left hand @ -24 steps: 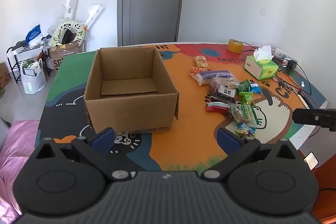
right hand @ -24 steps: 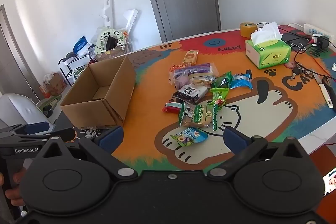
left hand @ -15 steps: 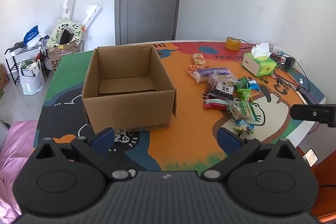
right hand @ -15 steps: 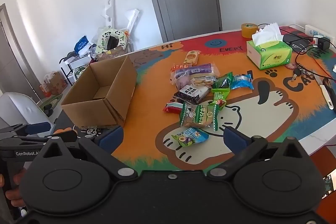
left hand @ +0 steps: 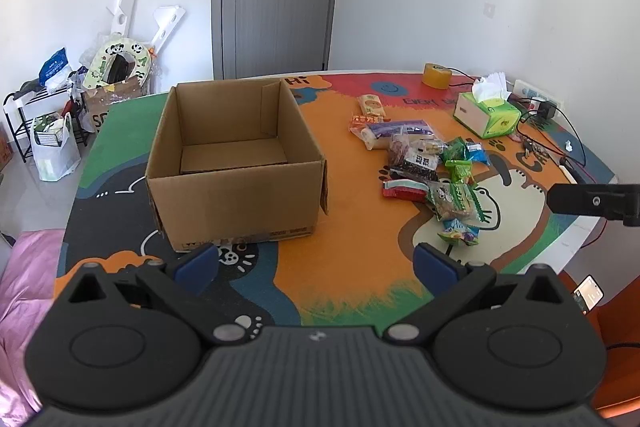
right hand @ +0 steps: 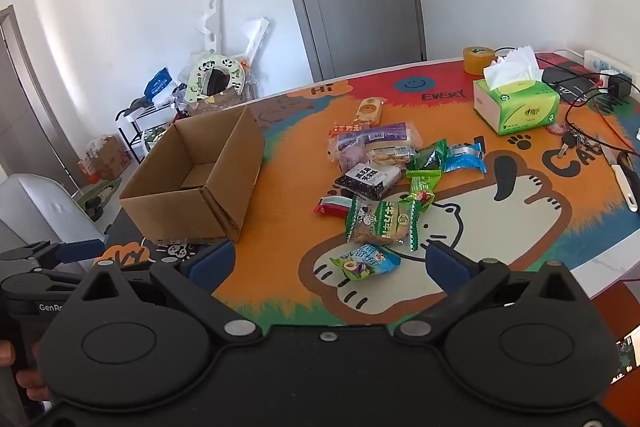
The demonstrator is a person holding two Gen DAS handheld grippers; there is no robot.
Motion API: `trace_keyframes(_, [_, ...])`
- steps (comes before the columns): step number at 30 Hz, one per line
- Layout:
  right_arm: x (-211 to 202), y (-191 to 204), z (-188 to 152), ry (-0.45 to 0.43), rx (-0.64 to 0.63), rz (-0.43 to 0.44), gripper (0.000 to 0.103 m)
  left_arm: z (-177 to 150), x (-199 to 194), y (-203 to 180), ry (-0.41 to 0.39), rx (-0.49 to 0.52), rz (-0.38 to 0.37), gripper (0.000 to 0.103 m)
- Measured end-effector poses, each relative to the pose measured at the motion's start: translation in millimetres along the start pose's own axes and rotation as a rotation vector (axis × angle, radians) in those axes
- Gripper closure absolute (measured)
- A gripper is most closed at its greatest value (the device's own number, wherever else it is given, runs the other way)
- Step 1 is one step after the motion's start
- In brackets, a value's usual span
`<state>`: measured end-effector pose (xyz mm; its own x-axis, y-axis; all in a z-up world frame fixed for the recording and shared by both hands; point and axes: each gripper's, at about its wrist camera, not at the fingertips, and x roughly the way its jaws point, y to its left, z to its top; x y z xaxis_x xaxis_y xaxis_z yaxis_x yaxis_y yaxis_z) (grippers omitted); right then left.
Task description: Organize snacks
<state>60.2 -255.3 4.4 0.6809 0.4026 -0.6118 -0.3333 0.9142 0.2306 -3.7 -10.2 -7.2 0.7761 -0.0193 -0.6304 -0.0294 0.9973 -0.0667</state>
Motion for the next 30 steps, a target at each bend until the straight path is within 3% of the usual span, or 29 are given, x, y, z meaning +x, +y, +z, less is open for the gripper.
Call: trace_keyframes(30, [-1.9,-0.2,0.1,-0.005,-0.005,-0.001,0.0,2.4,-5.4,-0.1,-0.023,-0.007,-0.004,0.0])
